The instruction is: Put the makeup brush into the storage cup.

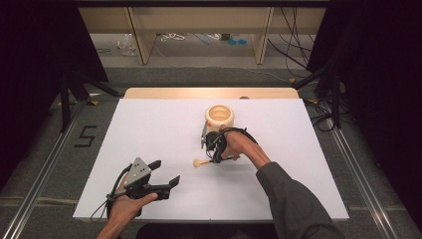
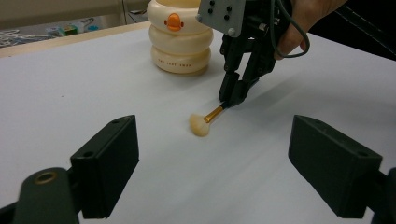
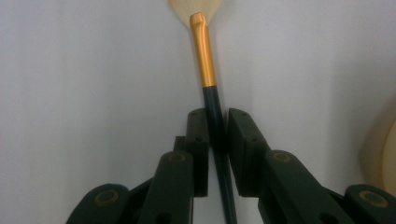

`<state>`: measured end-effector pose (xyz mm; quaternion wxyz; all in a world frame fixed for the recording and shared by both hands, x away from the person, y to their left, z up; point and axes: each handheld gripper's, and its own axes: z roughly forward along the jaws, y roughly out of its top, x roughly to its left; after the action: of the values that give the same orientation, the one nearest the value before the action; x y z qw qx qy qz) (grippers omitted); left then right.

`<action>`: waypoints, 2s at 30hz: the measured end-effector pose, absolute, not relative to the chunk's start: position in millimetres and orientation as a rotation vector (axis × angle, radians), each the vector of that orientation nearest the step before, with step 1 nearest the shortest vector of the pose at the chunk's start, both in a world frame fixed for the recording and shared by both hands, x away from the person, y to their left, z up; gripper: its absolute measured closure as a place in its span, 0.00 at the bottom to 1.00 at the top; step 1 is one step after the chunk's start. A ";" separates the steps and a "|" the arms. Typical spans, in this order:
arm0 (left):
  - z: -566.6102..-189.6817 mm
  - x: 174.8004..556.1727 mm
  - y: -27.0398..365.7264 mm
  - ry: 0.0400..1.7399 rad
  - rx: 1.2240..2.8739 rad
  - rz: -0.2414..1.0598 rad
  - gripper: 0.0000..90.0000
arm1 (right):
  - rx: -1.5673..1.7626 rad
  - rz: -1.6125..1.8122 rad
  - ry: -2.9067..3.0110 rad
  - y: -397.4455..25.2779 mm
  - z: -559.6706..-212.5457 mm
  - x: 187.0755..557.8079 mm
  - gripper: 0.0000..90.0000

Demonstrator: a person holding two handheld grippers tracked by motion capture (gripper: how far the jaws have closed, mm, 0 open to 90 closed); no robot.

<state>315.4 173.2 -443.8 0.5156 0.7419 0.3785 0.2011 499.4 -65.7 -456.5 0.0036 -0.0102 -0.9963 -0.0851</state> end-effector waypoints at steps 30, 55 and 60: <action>-444.0 315.4 173.0 0.910 1.783 0.482 0.18 | -0.106 -0.172 -3.130 -62.2 -454.5 498.2 0.92; -444.5 315.3 172.6 0.919 1.786 0.479 0.18 | -0.177 -0.400 -3.136 -76.1 -438.4 496.0 0.93; -444.5 315.5 172.8 0.921 1.782 0.477 0.18 | -0.185 -0.505 -3.136 -80.7 -431.2 496.7 0.93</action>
<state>315.5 172.8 -444.5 0.5140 0.7413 0.3832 0.1985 496.7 -80.7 -431.2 -0.0199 -0.0582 -0.9854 -0.1586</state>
